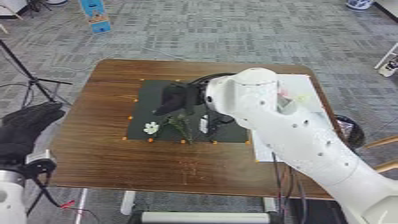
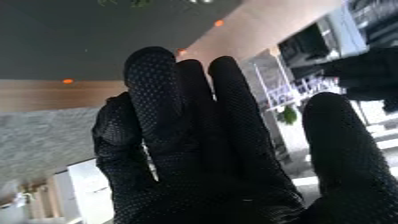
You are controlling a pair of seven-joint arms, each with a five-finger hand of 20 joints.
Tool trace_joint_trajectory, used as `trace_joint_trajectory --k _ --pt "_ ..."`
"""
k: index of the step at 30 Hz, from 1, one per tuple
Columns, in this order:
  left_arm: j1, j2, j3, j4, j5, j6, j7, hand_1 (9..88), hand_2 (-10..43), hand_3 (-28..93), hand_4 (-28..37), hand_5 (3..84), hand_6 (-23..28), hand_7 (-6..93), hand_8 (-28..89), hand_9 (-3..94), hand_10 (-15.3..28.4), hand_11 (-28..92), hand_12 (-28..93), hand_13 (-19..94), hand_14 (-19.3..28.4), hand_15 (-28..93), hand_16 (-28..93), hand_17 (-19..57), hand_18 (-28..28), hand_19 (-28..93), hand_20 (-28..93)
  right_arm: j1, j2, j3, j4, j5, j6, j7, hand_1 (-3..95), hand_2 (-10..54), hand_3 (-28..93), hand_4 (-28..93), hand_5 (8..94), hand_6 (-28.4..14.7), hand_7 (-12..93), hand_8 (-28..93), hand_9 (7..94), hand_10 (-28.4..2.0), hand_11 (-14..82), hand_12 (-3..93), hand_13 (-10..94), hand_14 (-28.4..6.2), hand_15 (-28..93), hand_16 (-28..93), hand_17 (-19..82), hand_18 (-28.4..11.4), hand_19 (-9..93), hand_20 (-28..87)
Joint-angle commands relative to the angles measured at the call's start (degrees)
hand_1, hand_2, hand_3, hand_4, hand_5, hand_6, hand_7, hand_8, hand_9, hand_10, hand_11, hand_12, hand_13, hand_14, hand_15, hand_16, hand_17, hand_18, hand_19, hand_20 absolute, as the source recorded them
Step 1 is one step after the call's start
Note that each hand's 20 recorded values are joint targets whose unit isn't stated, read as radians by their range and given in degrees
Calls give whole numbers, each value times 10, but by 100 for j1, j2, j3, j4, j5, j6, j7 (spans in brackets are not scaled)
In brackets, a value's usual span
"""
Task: Arrange flowers
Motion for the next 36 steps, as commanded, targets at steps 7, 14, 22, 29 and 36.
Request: trace_joint_trajectory --k 7,14,22,29,36 --pt "-233 82 -3 38 19 47 86 282 56 754 -222 577 21 206 -62 559 119 245 190 421 135 184 40 100 101 56 233 -296 -743 183 721 -1675 -130 -686 259 224 466 -147 557 -83 115 -98 535 -164 71 127 613 -207 638 299 272 -273 786 612" --pt "-236 51 -26 85 6 -26 112 282 57 754 -224 579 21 203 -61 563 119 241 192 422 134 183 41 99 101 55 233 -519 -1000 305 1002 -2162 -315 -812 253 223 474 -150 555 -82 116 -100 533 -164 68 126 614 -208 643 297 273 -273 789 615" --pt "-722 230 471 66 97 394 -82 282 58 754 -226 580 21 201 -62 562 120 238 191 422 135 184 41 99 101 55 234 -696 -1164 313 1049 -2371 -335 -885 246 224 485 -156 550 -79 120 -100 531 -163 67 125 614 -208 644 297 273 -273 791 618" --pt "-1081 314 821 83 162 591 -189 284 61 750 -224 578 24 199 -62 558 124 238 190 419 135 181 39 98 101 55 233 -741 -1245 333 1057 -2405 -283 -884 244 225 482 -156 538 -80 117 -100 521 -161 64 125 614 -208 646 294 274 -275 792 618" --pt "-1082 292 822 84 150 596 -150 287 63 747 -220 578 29 195 -64 553 130 240 182 413 139 180 37 97 102 58 233 -829 -1369 356 1139 -2587 -325 -1000 243 224 480 -155 533 -78 116 -97 515 -158 63 125 612 -209 650 290 274 -276 793 618"
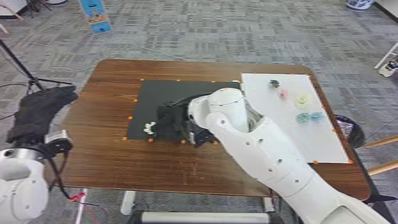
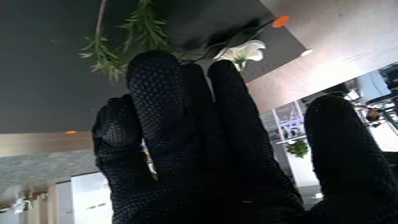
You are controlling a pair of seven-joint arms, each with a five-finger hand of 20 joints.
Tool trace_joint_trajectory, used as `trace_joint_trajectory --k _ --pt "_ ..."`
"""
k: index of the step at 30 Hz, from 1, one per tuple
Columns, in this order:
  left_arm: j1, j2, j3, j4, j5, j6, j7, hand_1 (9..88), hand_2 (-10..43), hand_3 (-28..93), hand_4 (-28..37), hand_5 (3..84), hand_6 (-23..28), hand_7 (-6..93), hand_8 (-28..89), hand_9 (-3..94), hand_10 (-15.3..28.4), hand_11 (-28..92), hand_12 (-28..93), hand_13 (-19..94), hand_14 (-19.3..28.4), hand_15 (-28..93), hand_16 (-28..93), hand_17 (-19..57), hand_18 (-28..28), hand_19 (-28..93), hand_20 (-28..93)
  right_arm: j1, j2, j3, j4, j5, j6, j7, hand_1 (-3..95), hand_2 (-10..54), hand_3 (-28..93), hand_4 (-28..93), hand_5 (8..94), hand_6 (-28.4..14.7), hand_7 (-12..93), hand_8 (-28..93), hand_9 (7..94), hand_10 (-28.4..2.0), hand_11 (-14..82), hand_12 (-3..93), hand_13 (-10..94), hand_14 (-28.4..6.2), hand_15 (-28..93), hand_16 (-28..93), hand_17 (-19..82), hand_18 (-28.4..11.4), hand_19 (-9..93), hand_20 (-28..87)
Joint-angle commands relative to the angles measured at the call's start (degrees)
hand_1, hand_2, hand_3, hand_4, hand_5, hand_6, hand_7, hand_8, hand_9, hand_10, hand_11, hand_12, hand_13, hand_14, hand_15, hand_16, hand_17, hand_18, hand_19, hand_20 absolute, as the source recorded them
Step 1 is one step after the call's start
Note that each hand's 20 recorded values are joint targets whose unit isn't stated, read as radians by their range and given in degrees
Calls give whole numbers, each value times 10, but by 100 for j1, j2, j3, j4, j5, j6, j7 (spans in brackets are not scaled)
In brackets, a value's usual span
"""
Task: Arrange flowers
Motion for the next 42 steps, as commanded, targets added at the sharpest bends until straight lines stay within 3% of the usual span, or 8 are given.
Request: trace_joint_trajectory --k 1,15,26,29,32,38,39,42 --pt "-38 7 -19 -36 13 -17 10 287 64 746 -220 578 30 195 -64 552 130 240 181 412 140 181 37 97 102 58 232 -76 -184 23 62 -244 -48 -149 244 224 478 -155 533 -78 117 -97 514 -157 63 126 612 -209 650 290 274 -276 793 618" --pt "-764 95 680 15 126 542 -200 289 68 742 -219 581 37 188 -65 549 135 243 173 407 144 184 33 94 103 59 231 -153 -376 158 262 -699 -51 -416 242 222 471 -152 525 -75 115 -96 508 -155 61 125 608 -210 653 287 272 -276 794 617" --pt "-1522 190 1403 227 293 831 -536 289 73 738 -219 584 44 179 -66 545 142 246 165 400 150 183 29 91 104 60 228 -21 -473 136 304 -776 9 -460 244 221 465 -149 515 -73 113 -95 494 -149 59 123 605 -210 654 285 271 -277 793 618" --pt "-1682 278 1530 311 646 837 -874 289 75 736 -219 582 42 179 -66 546 140 248 165 400 146 183 29 92 102 57 226 20 -420 95 284 -686 -14 -406 242 220 467 -149 512 -74 113 -96 491 -147 59 123 605 -210 654 284 270 -278 793 617" --pt "-313 215 261 175 533 186 -632 291 79 735 -220 581 41 178 -66 547 138 247 165 402 145 181 30 93 99 52 223 53 -382 60 254 -602 -24 -346 240 220 469 -149 511 -74 113 -96 490 -147 59 122 604 -211 654 284 270 -278 793 617" --pt "474 -28 -571 144 410 -702 -600 307 94 720 -216 570 38 180 -68 542 135 246 165 403 146 184 32 91 100 61 229 97 -219 -5 132 -159 84 -65 236 220 475 -150 509 -75 115 -95 488 -147 59 121 603 -211 652 282 268 -278 793 616" --pt "890 -214 -1048 181 417 -1309 -459 307 95 719 -215 563 37 180 -68 539 135 245 165 402 148 188 33 91 103 71 234 98 -214 -7 119 -129 93 -42 236 220 475 -150 509 -75 115 -95 487 -146 59 121 602 -212 651 282 268 -278 792 616" --pt "949 -339 -1262 122 864 -2060 -631 306 95 715 -206 543 36 178 -68 524 135 243 165 408 156 208 36 93 113 112 251 100 -176 -53 55 -58 86 11 234 219 479 -150 507 -74 117 -95 486 -145 59 122 600 -213 650 282 266 -278 791 616"
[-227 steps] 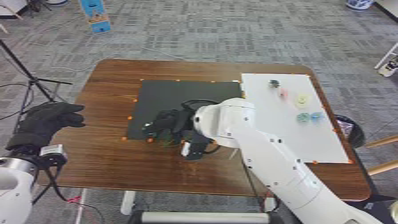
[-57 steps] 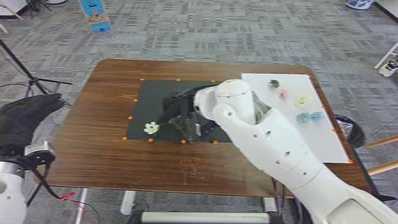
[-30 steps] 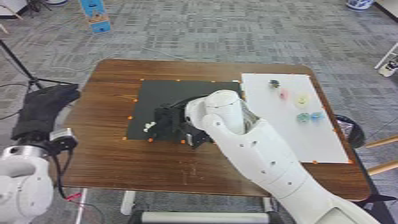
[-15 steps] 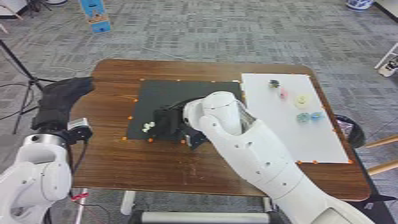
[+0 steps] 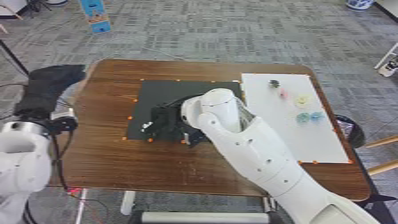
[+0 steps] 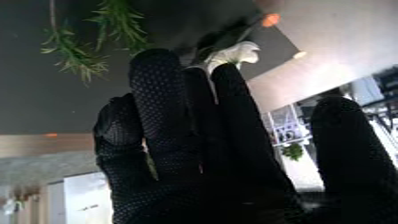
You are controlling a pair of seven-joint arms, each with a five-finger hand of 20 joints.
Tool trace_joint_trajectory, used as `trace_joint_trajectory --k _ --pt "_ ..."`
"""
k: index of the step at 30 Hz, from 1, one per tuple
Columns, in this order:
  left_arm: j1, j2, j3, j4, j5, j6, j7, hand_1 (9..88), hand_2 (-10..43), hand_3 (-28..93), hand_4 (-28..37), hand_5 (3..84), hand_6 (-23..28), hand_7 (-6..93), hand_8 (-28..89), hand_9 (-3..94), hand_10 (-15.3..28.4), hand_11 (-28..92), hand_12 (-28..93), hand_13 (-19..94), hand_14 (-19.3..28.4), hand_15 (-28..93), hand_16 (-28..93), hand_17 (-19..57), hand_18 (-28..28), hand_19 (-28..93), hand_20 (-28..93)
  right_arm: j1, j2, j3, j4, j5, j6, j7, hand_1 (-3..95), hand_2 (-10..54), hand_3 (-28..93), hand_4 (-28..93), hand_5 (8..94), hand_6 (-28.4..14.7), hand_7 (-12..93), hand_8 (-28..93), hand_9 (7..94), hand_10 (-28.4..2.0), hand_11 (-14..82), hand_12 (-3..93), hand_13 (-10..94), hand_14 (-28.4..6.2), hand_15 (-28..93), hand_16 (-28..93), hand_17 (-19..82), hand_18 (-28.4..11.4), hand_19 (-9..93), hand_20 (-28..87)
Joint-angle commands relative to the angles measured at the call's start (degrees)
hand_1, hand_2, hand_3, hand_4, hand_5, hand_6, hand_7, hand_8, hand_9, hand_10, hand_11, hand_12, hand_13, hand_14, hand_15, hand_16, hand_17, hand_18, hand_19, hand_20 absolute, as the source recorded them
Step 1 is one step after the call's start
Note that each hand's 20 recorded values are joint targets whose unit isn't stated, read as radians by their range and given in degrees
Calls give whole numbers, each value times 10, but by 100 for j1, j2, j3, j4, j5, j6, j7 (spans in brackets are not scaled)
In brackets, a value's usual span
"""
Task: Arrange flowers
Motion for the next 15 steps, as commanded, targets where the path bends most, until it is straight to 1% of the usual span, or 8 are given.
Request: trace_joint_trajectory --k 1,3,6,8,10,12,14,15 --pt "1980 -353 -1287 -77 575 -1470 -32 307 94 712 -203 539 36 177 -67 521 136 242 164 414 159 218 37 96 116 127 257 80 136 -64 -203 291 105 243 233 219 481 -150 507 -74 118 -95 486 -145 59 122 600 -213 650 281 266 -278 790 617" --pt "1998 -381 -1292 -88 732 -1529 -27 311 89 706 -198 537 38 175 -68 520 135 241 164 425 162 230 37 99 119 139 262 59 139 -51 -240 328 91 278 230 218 485 -150 504 -73 117 -95 483 -147 58 122 598 -214 648 281 263 -280 788 616" --pt "1961 -358 -1197 -74 631 -1414 -13 316 87 696 -190 533 39 175 -68 518 135 242 164 430 163 238 34 100 121 139 261 50 166 -12 -298 494 119 394 228 216 491 -152 502 -72 117 -92 478 -148 57 122 595 -215 647 280 262 -280 786 616" --pt "1948 -334 -1161 -68 641 -1365 -17 317 87 693 -186 532 39 175 -69 518 133 243 164 429 164 237 31 99 120 129 254 59 250 0 -388 697 230 507 225 215 497 -153 501 -72 115 -92 475 -148 57 122 592 -217 646 280 261 -280 785 615" --pt "1940 -325 -1147 -85 649 -1358 -25 317 86 692 -183 532 38 176 -68 518 133 243 164 428 163 238 31 98 119 123 251 60 358 53 -549 997 320 694 221 213 504 -156 498 -73 113 -90 472 -148 56 122 589 -218 643 279 258 -281 781 614" --pt "1939 -317 -1139 -96 650 -1307 -17 316 85 692 -182 531 33 181 -68 520 131 245 165 428 163 238 31 98 118 119 248 37 486 146 -741 1288 474 801 218 212 510 -158 498 -72 114 -89 471 -147 56 122 589 -218 642 278 256 -280 778 613" --pt "1934 -327 -1119 -113 646 -1238 -10 314 84 694 -182 532 31 185 -69 524 130 245 166 430 162 237 31 97 118 116 246 -28 654 275 -1030 1637 639 963 215 209 517 -159 497 -71 114 -89 471 -147 56 123 584 -221 638 276 255 -280 775 612" --pt "1902 -326 -1086 -108 648 -1210 -4 312 81 697 -181 534 29 187 -69 526 130 245 166 431 161 237 31 97 118 114 246 -42 845 295 -1236 1872 853 1036 213 208 520 -160 499 -71 116 -89 472 -147 56 123 578 -222 631 273 253 -279 769 608"
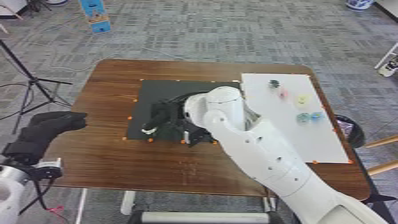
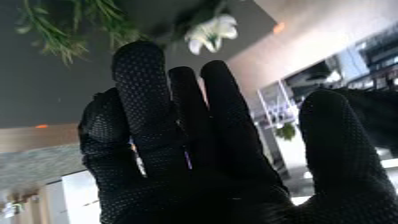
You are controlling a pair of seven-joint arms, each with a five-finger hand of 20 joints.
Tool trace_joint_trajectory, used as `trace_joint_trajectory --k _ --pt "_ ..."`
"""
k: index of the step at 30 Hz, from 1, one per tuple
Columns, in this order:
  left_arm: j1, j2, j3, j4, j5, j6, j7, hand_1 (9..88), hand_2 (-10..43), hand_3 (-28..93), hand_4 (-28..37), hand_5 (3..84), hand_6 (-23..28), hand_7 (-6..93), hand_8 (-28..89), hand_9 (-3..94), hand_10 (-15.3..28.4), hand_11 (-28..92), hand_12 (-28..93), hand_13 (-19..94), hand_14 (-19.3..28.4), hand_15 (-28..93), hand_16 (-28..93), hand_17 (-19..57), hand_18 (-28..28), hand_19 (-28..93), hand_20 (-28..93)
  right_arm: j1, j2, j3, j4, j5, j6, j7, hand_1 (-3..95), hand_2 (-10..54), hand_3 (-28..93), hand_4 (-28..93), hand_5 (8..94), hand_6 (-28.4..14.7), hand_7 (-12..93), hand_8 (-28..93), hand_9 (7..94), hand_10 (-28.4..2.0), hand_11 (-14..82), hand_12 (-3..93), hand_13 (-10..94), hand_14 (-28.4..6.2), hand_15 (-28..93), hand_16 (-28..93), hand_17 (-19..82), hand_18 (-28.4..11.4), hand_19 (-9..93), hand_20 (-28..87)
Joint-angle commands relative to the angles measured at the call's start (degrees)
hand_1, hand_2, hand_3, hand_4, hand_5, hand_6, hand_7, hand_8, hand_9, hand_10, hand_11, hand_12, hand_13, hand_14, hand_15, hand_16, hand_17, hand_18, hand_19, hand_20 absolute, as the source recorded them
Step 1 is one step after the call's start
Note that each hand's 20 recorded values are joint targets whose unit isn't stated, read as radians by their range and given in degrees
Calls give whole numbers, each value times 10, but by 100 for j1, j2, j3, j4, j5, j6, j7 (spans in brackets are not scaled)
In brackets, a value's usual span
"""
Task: Arrange flowers
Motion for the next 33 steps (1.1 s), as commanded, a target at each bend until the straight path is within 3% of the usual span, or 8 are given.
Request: trace_joint_trajectory --k 1,8,14,16,21,25,29,33 --pt "-92 -72 -19 -65 -88 256 -21 310 79 700 -182 536 28 190 -69 528 130 244 167 432 160 237 32 97 118 113 245 -155 711 458 -1097 1095 819 495 211 206 524 -162 502 -71 119 -90 473 -147 57 123 574 -222 615 267 247 -278 751 599" --pt "93 -221 -108 -189 -61 399 66 302 75 713 -192 545 20 198 -73 541 125 240 175 436 157 233 35 98 117 107 244 -1385 2253 1491 -2798 1960 3329 217 208 135 604 -179 507 -59 152 -97 488 -154 64 138 503 -211 453 242 177 -254 603 511" --pt "405 -435 -286 -348 -46 481 120 295 66 726 -198 548 19 201 -73 543 125 240 180 437 156 232 38 97 116 104 244 -3031 3007 2835 -3336 1729 4459 170 272 9 634 -167 544 -57 177 -91 566 -163 109 162 492 -199 430 255 168 -242 582 493" --pt "499 -493 -332 -385 -41 505 126 294 65 728 -200 549 19 200 -73 543 125 239 181 437 155 231 38 97 116 102 243 -3266 3198 3003 -3209 1467 4882 165 281 -15 637 -161 557 -54 187 -87 582 -166 118 169 504 -194 443 264 178 -242 602 505" --pt "525 -566 -248 -412 -13 546 126 294 61 731 -203 550 20 198 -72 543 125 240 183 437 155 231 40 96 116 101 244 -3314 3363 3525 -2578 720 4197 357 296 -48 618 -147 617 -43 228 -72 675 -173 204 210 592 -181 559 309 235 -258 710 578" --pt "392 -487 -150 -357 128 430 90 295 59 732 -205 551 21 198 -71 542 125 241 184 435 157 232 41 95 116 101 245 -3663 3767 3809 -1858 -84 5001 -128 296 -59 622 -141 619 -44 274 -62 668 -174 245 252 596 -181 600 328 249 -259 739 605" --pt "439 -513 -195 -397 79 481 140 295 57 733 -205 550 22 198 -71 541 125 241 185 434 156 233 41 95 116 101 244 -4014 4031 3983 -1307 -823 5853 -595 339 -94 655 -164 586 -36 303 -81 654 -153 290 266 582 -172 642 345 250 -251 744 629" --pt "501 -538 -253 -426 88 437 152 295 56 734 -205 551 23 197 -70 541 124 242 184 433 155 232 40 95 116 100 243 -4438 4244 4253 -1178 -1214 6011 -772 369 -95 667 -190 565 -23 335 -97 642 -142 345 296 578 -166 676 370 252 -248 750 650"
